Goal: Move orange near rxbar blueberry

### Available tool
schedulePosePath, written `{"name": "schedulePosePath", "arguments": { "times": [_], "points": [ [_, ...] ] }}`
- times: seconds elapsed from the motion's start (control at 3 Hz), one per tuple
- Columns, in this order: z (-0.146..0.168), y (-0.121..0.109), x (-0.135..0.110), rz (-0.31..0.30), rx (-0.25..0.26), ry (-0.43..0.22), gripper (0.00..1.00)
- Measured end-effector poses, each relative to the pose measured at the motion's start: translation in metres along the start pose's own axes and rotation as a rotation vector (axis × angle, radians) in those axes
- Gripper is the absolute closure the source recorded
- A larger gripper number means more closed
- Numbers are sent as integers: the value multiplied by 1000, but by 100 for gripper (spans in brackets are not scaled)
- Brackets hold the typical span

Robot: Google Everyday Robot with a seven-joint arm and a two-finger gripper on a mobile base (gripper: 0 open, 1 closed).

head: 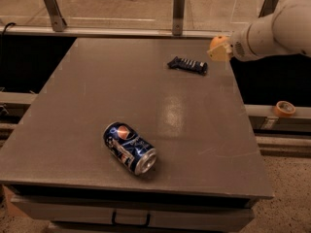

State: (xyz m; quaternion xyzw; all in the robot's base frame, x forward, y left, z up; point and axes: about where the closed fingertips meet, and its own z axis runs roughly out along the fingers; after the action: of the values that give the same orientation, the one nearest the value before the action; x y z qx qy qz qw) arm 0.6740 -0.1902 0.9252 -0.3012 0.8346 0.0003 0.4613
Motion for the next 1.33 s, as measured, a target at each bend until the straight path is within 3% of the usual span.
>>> {"name": "schedulePosePath", "arguments": {
  "times": [0.33, 0.67, 1.33],
  "points": [
    [2, 1, 31, 42, -9, 43, 100],
    [17, 9, 48, 69, -50, 70, 83],
    [36, 19, 67, 106, -96, 101, 36]
  ]
}}
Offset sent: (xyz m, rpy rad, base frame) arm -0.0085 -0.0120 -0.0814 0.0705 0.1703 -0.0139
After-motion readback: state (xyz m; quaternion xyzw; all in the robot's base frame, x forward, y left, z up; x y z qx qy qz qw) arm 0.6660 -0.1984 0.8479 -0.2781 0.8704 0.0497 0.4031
